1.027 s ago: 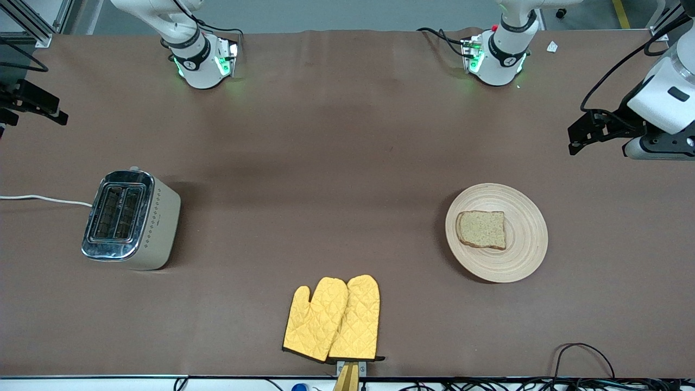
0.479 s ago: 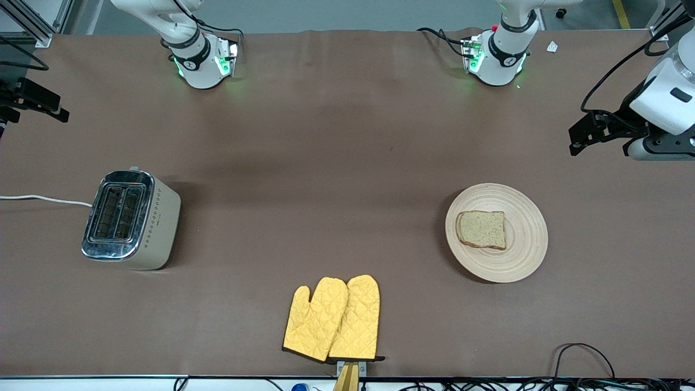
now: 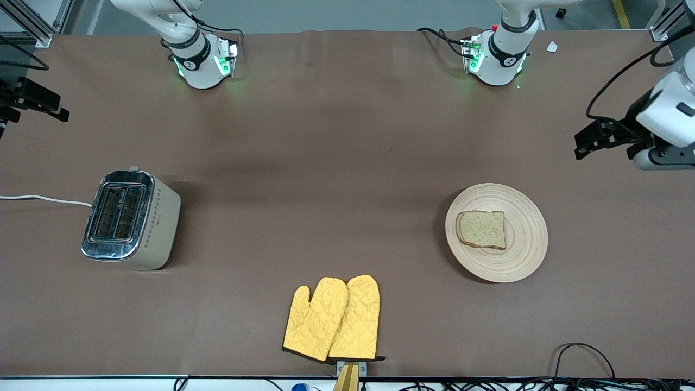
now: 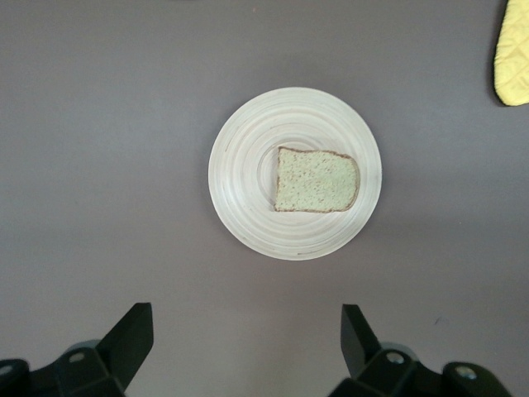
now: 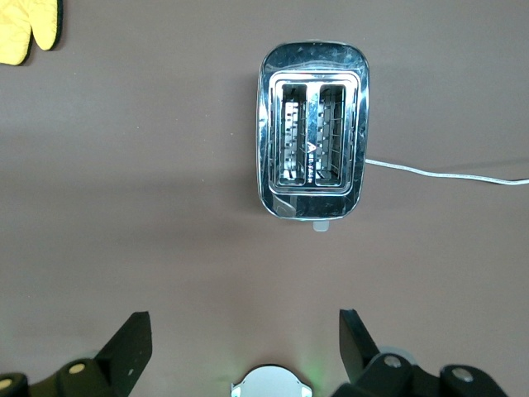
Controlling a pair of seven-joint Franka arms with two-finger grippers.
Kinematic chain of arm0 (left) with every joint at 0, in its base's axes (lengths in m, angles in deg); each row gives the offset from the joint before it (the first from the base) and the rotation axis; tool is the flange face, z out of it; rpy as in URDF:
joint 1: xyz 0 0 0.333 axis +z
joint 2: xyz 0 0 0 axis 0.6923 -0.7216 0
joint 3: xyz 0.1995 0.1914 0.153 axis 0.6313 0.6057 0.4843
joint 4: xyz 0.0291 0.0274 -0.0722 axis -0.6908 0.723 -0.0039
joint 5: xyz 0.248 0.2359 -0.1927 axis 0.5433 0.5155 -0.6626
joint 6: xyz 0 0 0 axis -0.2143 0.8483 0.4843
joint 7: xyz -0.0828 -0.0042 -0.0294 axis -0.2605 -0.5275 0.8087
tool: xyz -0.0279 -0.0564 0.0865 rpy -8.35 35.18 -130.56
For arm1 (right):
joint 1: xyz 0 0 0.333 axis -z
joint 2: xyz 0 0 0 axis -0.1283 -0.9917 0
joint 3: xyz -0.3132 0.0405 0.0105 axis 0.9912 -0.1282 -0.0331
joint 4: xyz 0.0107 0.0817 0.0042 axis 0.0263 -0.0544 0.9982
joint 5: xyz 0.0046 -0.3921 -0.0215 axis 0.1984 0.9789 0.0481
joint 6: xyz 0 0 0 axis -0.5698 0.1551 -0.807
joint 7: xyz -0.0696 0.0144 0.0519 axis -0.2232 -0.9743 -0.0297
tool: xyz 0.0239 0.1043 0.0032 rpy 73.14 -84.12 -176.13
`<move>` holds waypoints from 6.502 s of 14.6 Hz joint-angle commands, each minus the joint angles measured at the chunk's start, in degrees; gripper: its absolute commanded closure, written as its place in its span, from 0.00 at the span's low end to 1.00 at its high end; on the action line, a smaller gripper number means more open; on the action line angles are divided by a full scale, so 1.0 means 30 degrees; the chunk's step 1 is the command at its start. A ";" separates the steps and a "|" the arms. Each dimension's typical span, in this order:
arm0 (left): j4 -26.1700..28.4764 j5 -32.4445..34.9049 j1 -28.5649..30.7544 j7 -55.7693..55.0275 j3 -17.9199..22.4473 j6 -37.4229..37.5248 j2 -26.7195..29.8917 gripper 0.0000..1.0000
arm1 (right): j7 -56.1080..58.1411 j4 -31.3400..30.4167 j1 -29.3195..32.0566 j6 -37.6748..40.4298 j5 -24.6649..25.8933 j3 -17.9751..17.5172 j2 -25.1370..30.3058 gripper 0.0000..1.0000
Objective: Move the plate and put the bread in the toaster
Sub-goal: 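Reach the left gripper to the wooden plate rim and grip it, then slide the plate toward the toaster with the left gripper while the right gripper approaches, then release the plate with the left gripper while the right gripper grasps the bread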
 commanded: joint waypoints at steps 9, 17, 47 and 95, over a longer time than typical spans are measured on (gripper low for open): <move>-0.0146 -0.4991 0.4858 0.6637 -0.0035 -0.0454 -0.5361 0.00 | -0.0030 0.0166 0.0037 0.0230 -0.0049 0.0015 -0.0032 0.00; -0.0205 -0.7951 0.6973 1.1595 -0.0035 -0.2475 -1.1163 0.00 | -0.0059 0.0166 0.0037 0.0377 -0.0049 0.0015 -0.0032 0.00; -0.0293 -1.0562 0.7734 1.4972 -0.2634 -0.2858 -1.4392 1.00 | 0.0117 0.0079 0.0154 0.0377 -0.0254 0.0073 -0.0090 0.00; 0.2667 -0.9372 -0.0828 0.2046 -0.6011 -1.4176 -1.2081 0.00 | -0.6501 -1.0820 -0.5998 -1.8871 -0.1983 -0.0015 -0.7647 0.03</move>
